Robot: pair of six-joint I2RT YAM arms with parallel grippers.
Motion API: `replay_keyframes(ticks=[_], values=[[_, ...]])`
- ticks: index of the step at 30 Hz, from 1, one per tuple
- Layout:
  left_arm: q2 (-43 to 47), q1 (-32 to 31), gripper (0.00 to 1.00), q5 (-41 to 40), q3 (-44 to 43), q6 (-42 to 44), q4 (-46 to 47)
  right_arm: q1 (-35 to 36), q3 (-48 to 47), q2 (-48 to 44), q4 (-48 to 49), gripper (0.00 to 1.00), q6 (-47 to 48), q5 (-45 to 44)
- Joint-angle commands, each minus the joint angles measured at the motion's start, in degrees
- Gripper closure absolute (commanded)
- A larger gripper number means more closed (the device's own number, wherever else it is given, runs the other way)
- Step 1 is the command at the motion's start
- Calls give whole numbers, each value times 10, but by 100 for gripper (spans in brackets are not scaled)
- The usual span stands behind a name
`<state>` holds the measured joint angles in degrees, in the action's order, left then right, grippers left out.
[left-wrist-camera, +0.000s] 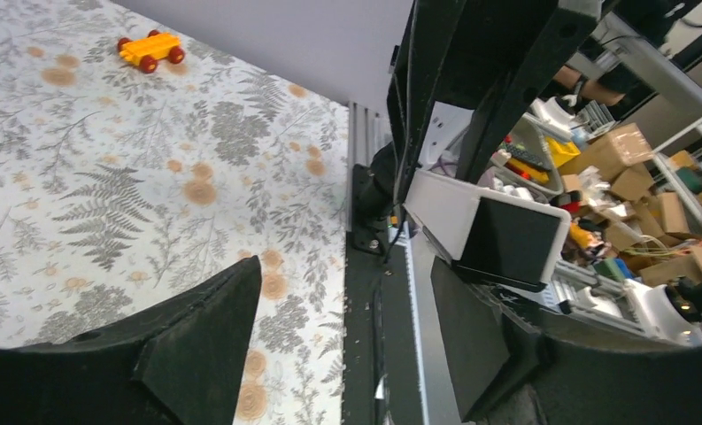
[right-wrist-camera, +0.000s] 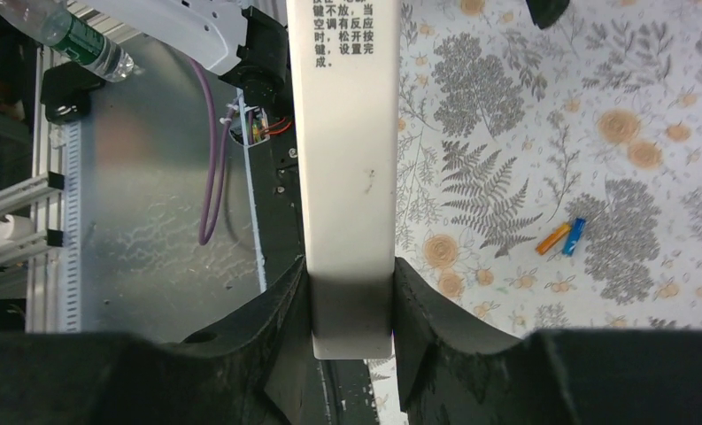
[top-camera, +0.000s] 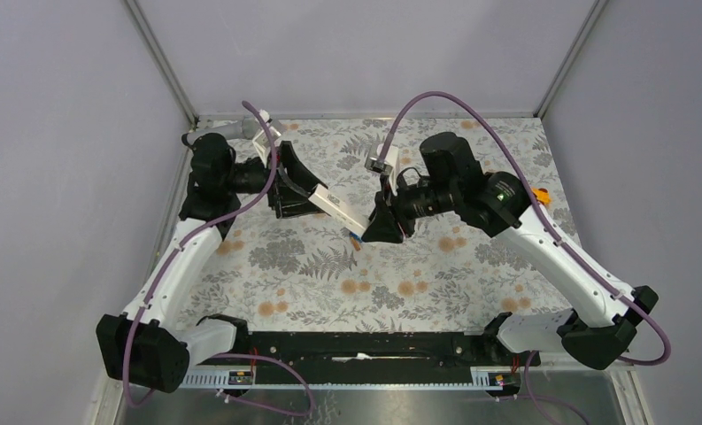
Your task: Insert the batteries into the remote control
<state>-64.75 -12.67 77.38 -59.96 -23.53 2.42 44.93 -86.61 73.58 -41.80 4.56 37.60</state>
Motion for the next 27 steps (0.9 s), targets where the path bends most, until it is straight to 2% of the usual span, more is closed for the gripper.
replay_keyframes(ticks=[1,6,9,13,19,27], values=[[4,3,23,49,18,-228,298,0,-37,4,-13,72,71,27],[28,-4,16,76,41,-244,305,1,-57,26,-8,72,84,-2],[50,-4,14,94,56,-200,264,1,-70,33,8,72,85,-1],[58,1,15,66,50,-162,227,1,-89,48,-3,72,90,36],[49,2,20,36,23,-160,220,2,-100,67,-42,72,111,78],[67,2,41,36,34,-141,207,2,-121,86,-53,72,112,76]])
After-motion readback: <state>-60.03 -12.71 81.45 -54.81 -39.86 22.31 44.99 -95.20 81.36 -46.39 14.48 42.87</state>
